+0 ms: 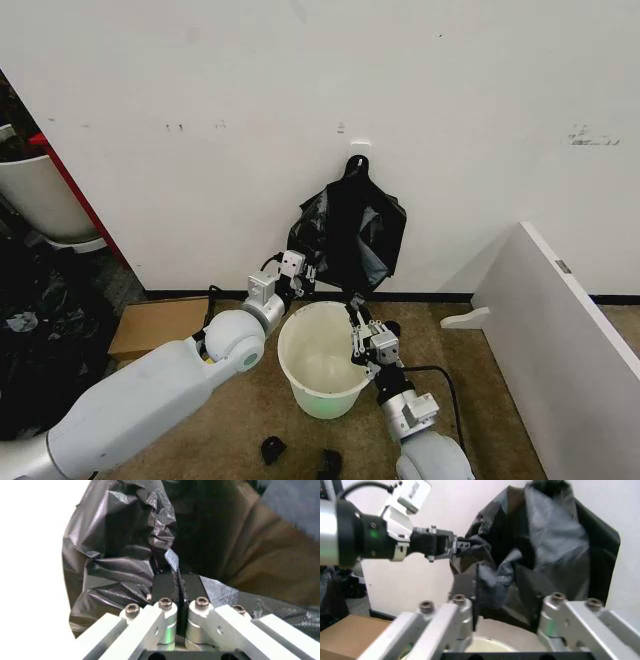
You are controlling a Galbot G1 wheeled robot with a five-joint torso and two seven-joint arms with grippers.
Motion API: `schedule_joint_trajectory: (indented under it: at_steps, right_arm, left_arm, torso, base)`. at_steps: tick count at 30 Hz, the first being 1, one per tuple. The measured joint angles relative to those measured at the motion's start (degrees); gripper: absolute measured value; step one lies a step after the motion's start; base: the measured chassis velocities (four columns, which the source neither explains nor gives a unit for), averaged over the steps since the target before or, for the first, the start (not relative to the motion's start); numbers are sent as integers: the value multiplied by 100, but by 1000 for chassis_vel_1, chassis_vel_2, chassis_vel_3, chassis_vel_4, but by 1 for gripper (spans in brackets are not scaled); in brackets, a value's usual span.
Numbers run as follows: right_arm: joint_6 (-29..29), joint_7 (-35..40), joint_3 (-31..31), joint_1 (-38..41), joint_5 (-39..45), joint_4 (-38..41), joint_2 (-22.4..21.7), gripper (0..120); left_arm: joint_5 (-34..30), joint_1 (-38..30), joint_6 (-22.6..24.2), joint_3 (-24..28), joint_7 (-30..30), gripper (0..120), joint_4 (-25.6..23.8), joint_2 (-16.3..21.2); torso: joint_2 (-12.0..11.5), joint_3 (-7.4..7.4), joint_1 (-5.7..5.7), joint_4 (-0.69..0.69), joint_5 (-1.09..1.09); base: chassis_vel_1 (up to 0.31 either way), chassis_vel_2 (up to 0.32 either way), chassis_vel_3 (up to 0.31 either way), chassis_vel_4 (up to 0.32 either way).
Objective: Place the garbage bag over the trash bin.
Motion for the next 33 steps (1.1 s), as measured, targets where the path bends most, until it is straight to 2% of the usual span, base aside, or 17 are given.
schedule_joint_trajectory:
  at_steps: [2,4,5,14,18,21,26,33]
  right_arm:
    - [-22,-4,43,-53,69,105,-57,38]
    - [-46,-2,62,-59,142,158,-80,39]
    - [-88,11,82,-52,250,216,-98,45]
    - [-687,57,141,283,1844,509,-168,78]
    - [-736,179,274,494,1855,420,-179,94]
    - [-772,271,399,573,1939,403,-202,99]
    - [-896,323,763,673,2427,474,-390,100]
    - [-1219,281,680,974,2981,261,-632,100]
  left_arm:
    - [18,74,-1,-81,-10,0,-10,-15]
    - [27,102,-1,-109,-13,0,-11,-20]
    - [40,132,-1,-138,-15,0,-14,-24]
    - [116,244,16,-164,-20,0,-79,-4]
    - [126,243,26,-179,-21,0,-63,1]
    - [127,248,31,-199,-25,0,-47,-1]
    - [138,275,35,-234,-41,0,71,-32]
    - [144,279,41,-236,-47,0,108,-77]
  torso:
    - [0,0,0,0,0]
    - [0,0,0,-1,0]
    - [0,0,0,0,0]
    - [0,0,0,0,1]
    - [0,0,0,0,1]
    - [0,0,0,0,1]
    - [0,0,0,-1,0]
    - [0,0,0,-1,0]
  base:
    - [0,0,0,0]
    - [0,0,0,0]
    - [0,0,0,0]
    - [0,0,0,0]
    - [0,0,0,0]
    - [0,0,0,0]
    - [0,0,0,0]
    - [0,0,0,0]
